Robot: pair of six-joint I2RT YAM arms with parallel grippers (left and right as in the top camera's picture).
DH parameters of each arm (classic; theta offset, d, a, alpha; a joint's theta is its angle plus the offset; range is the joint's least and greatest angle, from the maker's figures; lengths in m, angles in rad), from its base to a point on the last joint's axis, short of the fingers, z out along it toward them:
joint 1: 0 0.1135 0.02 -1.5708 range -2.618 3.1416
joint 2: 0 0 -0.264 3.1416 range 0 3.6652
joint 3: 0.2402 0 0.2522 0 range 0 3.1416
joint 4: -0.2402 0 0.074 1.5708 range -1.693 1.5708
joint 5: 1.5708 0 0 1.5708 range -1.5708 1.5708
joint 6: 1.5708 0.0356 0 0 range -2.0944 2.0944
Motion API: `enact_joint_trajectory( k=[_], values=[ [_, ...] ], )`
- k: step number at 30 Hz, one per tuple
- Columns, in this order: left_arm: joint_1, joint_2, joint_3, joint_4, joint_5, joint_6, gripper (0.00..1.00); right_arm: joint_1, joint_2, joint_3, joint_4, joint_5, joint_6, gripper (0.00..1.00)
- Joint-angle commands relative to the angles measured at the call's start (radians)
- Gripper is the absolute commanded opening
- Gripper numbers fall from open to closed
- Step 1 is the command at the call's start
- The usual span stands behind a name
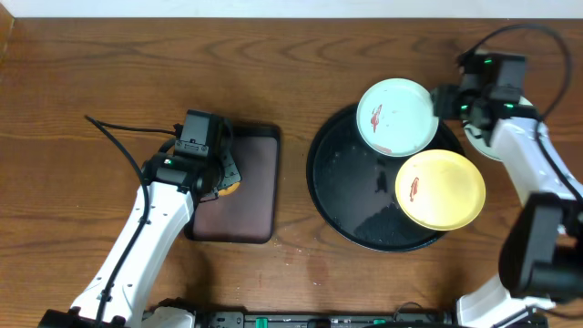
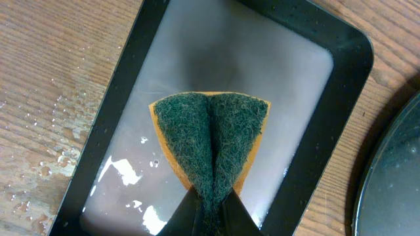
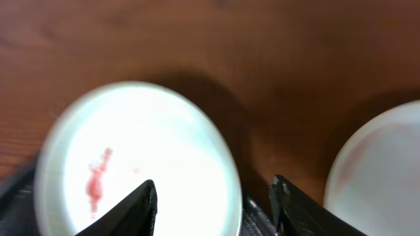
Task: Clean dirty plates on tray and stack at the side
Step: 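Move the right gripper to the upper green plate and grip its rim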
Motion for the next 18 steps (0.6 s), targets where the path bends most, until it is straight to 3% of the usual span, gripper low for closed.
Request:
enact_joint_trajectory(
  k=[1,9,13,16,18],
  values=[
    [0.004,0.003,-0.01,-0.003,-0.005,0.014,0.07,0.05,0.077,-0.001,0.016,0.124,-0.019,0.55],
    [0.004,0.003,-0.01,0.002,-0.005,0.014,0.07,0.064,0.117,-0.001,0.009,0.219,-0.023,0.52],
    [0.004,0.003,-0.01,0.002,-0.005,0.014,0.07,0.064,0.121,-0.001,-0.004,0.222,-0.023,0.39],
    [0.004,0.003,-0.01,0.008,-0.005,0.014,0.08,0.065,0.127,-0.002,-0.035,0.169,-0.023,0.38],
    [0.004,0.003,-0.01,0.009,-0.005,0.014,0.08,0.067,0.127,-0.002,-0.052,0.167,-0.023,0.33]
  ],
)
